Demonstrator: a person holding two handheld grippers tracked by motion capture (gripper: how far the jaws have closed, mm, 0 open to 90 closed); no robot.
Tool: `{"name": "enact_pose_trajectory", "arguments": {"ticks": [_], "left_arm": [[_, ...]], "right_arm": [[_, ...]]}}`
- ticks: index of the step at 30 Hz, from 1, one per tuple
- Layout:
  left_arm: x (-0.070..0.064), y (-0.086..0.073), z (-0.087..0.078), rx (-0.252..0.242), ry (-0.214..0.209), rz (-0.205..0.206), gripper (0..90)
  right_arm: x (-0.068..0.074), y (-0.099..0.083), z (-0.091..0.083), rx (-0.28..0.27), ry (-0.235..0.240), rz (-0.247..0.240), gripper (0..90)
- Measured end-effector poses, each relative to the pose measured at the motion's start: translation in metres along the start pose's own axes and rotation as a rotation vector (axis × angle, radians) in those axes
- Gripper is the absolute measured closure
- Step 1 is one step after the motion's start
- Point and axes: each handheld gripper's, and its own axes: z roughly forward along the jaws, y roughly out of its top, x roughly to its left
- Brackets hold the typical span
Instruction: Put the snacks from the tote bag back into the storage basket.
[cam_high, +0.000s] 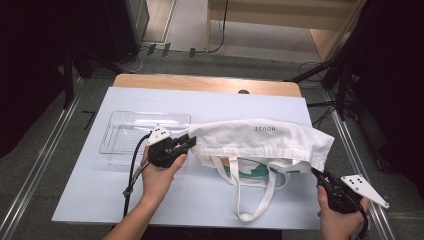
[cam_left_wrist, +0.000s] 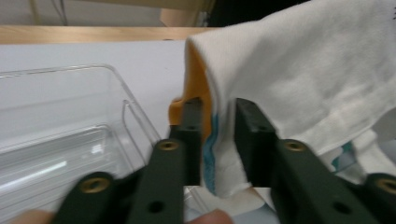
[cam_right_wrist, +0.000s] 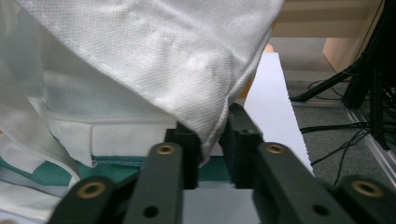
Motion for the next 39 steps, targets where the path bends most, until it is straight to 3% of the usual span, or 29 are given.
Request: {"name": "enact_pose_trajectory", "arguments": {"ticks": [1, 3, 5, 6, 10, 12, 15, 16, 18, 19, 20, 21, 22, 24, 27, 31, 32, 34, 35, 37, 39], "left_arm": [[0.000, 0.000, 0.000, 0.000, 0.000, 0.000, 63.4], [-0.004, 0.000, -0.008, -0.013, -0.004, 0.026, 58.2], [-0.011, -0.003, -0.017, -0.031, 0.005, 0.068, 53.9], [-0.015, -0.007, -0.024, -0.039, 0.005, 0.095, 53.8], [-0.019, -0.014, -0.028, -0.026, -0.014, 0.100, 55.8], [-0.025, -0.020, -0.030, -0.040, -0.017, 0.085, 59.2], [-0.032, -0.025, -0.032, -0.048, -0.034, 0.098, 61.2], [-0.044, -0.032, -0.033, -0.037, -0.066, 0.147, 61.5], [-0.048, -0.034, -0.032, -0.030, -0.082, 0.162, 61.3], [-0.052, -0.036, -0.031, -0.021, -0.096, 0.173, 61.3], [-0.056, -0.039, -0.029, -0.012, -0.115, 0.176, 60.7], [-0.059, -0.040, -0.027, -0.001, -0.126, 0.177, 60.7], [-0.062, -0.042, -0.025, 0.009, -0.142, 0.175, 60.4], [-0.072, -0.048, -0.017, 0.033, -0.174, 0.180, 58.9], [-0.078, -0.053, -0.010, 0.052, -0.194, 0.175, 57.8], [-0.084, -0.059, -0.003, 0.078, -0.229, 0.168, 56.7], [-0.087, -0.062, -0.003, 0.056, -0.262, 0.177, 55.7], [-0.095, -0.065, -0.005, 0.034, -0.295, 0.229, 52.7], [-0.096, -0.065, -0.003, 0.045, -0.307, 0.225, 52.5], [-0.097, -0.065, -0.001, 0.064, -0.309, 0.218, 51.6], [-0.098, -0.066, 0.007, 0.099, -0.318, 0.186, 51.7]], "right_arm": [[0.000, 0.000, 0.000, 0.000, 0.000, 0.000, 71.5], [0.002, -0.001, -0.002, -0.014, -0.024, 0.000, 51.6], [0.006, -0.002, -0.007, -0.028, -0.073, 0.000, 37.0], [0.010, -0.004, -0.013, -0.035, -0.105, 0.014, 34.2], [0.015, -0.007, -0.022, -0.043, -0.092, 0.003, 33.8], [0.019, -0.009, -0.032, -0.055, -0.119, 0.013, 33.9], [0.024, -0.014, -0.038, -0.051, -0.139, 0.023, 34.7], [0.031, -0.021, -0.041, -0.036, -0.122, 0.024, 38.8], [0.039, -0.028, -0.038, -0.007, -0.074, 0.009, 44.8], [0.039, -0.028, -0.038, -0.007, -0.074, 0.009, 44.8], [0.047, -0.033, -0.028, 0.043, 0.023, -0.011, 52.2], [0.047, -0.033, -0.028, 0.043, 0.023, -0.011, 52.2], [0.050, -0.035, -0.025, 0.055, 0.054, -0.012, 53.6], [0.061, -0.039, -0.008, 0.105, 0.151, -0.013, 54.8], [0.068, -0.044, 0.007, 0.165, 0.182, -0.002, 53.9], [0.073, -0.048, 0.017, 0.204, 0.214, -0.007, 56.1], [0.075, -0.049, 0.019, 0.218, 0.217, -0.006, 58.8], [0.075, -0.050, 0.022, 0.245, 0.234, -0.004, 73.4], [0.075, -0.051, 0.023, 0.255, 0.228, -0.010, 79.8], [0.075, -0.052, 0.025, 0.261, 0.248, -0.006, 85.1], [0.077, -0.052, 0.026, 0.260, 0.261, -0.007, 87.4]]}}
